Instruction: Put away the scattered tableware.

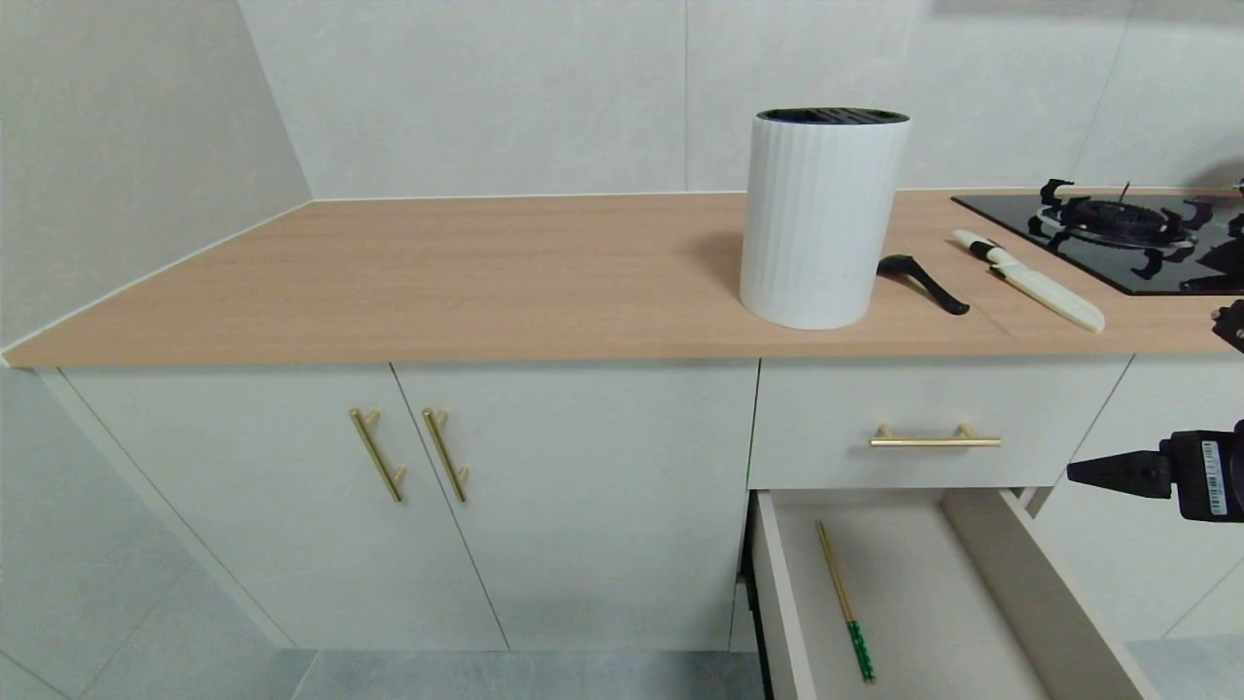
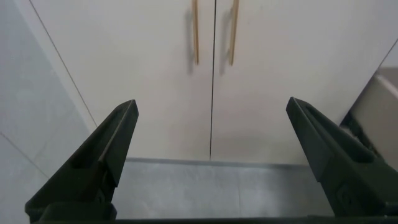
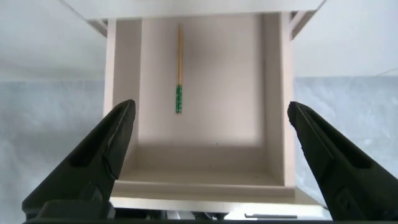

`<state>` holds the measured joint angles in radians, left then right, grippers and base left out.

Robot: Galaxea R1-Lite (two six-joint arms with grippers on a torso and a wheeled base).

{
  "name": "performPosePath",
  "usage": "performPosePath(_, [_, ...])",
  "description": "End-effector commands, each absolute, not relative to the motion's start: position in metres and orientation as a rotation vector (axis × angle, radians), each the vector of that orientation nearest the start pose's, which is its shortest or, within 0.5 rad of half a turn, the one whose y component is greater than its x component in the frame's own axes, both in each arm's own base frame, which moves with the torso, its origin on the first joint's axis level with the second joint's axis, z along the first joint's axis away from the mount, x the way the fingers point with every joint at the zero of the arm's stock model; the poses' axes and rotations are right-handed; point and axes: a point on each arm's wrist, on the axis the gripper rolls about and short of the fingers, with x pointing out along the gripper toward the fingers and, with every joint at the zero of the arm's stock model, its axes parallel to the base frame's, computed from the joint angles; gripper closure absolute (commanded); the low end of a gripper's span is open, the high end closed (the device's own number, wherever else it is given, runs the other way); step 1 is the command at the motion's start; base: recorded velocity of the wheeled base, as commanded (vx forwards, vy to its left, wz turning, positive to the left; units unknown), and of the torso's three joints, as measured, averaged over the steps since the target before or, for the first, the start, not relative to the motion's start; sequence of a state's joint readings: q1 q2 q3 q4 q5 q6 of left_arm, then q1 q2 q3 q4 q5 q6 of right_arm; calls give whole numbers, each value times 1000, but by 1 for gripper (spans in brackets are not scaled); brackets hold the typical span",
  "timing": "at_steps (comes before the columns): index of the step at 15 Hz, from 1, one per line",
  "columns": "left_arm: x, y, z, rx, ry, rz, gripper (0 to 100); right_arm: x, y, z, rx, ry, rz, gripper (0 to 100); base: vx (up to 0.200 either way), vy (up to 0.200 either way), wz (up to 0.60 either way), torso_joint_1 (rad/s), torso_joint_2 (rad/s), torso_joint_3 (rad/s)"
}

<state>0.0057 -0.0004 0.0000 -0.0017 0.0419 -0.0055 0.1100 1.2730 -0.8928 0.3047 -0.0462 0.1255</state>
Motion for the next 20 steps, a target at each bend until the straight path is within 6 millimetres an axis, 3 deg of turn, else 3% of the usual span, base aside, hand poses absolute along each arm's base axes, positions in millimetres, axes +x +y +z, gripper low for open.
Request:
performPosePath(1, [-23, 1, 76, -5, -3, 49, 0, 183, 19, 225, 66, 698, 18, 0, 0, 0, 0, 178, -466, -295])
performPosePath(15, [-23, 1, 76, -5, -3, 49, 0, 200, 22, 208, 14, 733, 40, 0, 0, 0, 0, 174, -433, -254])
performPosePath(16, [-23, 1, 76, -6, -3, 49, 0, 217, 24, 204, -4, 696, 50, 0, 0, 0, 0, 32, -56, -41])
performPosePath(20, [-23, 1, 76, -6, -3, 48, 0, 320, 22, 176, -72, 551, 174, 0, 0, 0, 0, 0, 0, 0])
